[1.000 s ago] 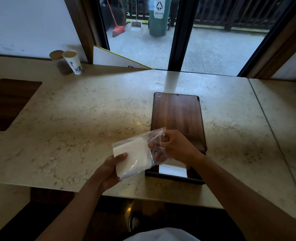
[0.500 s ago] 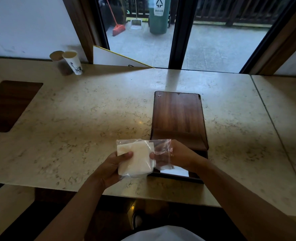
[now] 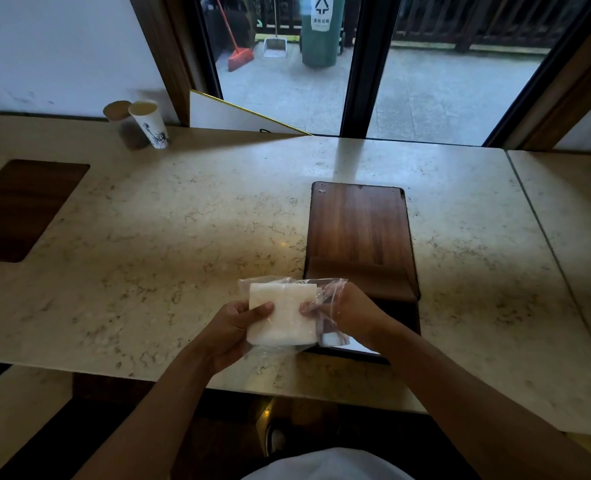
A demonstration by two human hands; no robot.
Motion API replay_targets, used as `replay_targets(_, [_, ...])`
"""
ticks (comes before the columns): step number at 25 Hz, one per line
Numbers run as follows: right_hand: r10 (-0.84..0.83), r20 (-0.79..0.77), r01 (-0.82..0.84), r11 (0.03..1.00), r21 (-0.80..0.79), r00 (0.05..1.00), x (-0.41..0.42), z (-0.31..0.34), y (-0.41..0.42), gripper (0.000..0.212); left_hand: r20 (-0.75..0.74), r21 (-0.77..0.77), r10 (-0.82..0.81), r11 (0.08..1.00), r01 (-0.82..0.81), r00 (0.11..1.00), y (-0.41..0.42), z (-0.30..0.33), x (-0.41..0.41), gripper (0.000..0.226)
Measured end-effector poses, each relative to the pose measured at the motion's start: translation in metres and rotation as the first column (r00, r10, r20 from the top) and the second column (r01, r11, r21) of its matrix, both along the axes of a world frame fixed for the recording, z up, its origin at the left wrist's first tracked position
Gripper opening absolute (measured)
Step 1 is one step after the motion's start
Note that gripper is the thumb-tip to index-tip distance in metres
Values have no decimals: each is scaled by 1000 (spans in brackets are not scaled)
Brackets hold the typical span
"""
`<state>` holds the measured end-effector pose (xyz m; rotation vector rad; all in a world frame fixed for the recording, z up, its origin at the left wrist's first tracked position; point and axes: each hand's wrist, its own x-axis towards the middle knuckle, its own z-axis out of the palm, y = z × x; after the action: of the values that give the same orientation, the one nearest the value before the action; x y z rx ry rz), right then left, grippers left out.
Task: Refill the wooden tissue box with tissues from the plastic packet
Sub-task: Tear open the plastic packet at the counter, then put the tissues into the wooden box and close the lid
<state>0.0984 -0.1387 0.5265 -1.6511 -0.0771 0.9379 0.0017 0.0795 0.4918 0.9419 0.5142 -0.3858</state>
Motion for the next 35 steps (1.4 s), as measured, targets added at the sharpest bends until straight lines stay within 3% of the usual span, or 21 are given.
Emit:
replay_targets(2, [-3,26,4,1000,-13,1000,4,4,-7,30,-10,-6,4,1000,-4,1000,7,-2,-1,42])
replay_targets(6, [16,79,-17,1000,6,997,6,6,-27,18,12,122,-30,992,28,999,15,-7,-5,29])
replay_targets(10, [-16,72,16,1000,1,997,12,2,-45,19,-17,219,83,973,-78,996,25,-6,-10,14])
replay_targets(15, [-120,107,124,992,-38,987,18,-2,-58,27,-91,317,266,921,-225,960,59,-16,-25,15])
replay_targets(18, [-169,80,172,985,-27,982,19,-4,-61,25,-155,310,435,874,-375,887,73,-28,-39,14])
replay_targets(21, [-183,71,184,983,-13,981,18,-5,-59,28,-229,245,618,785,-569,752,81,-43,-47,14])
replay_targets(26, [-183,65,184,983,-18,981,15,-9,-52,31,-384,169,670,728,-665,635,43,-64,-43,23])
replay_targets(29, [-186,49,187,982,-12,981,14,-11,-49,33,-458,263,638,763,-591,620,13,-77,-50,11])
replay_targets(31, [-191,49,192,981,-10,980,14,-11,-50,32,-480,323,565,825,-463,671,0,-80,-56,8])
replay_targets(35, [-202,51,202,979,4,978,15,-13,-51,28,-518,388,437,886,-253,736,-7,-80,-62,32])
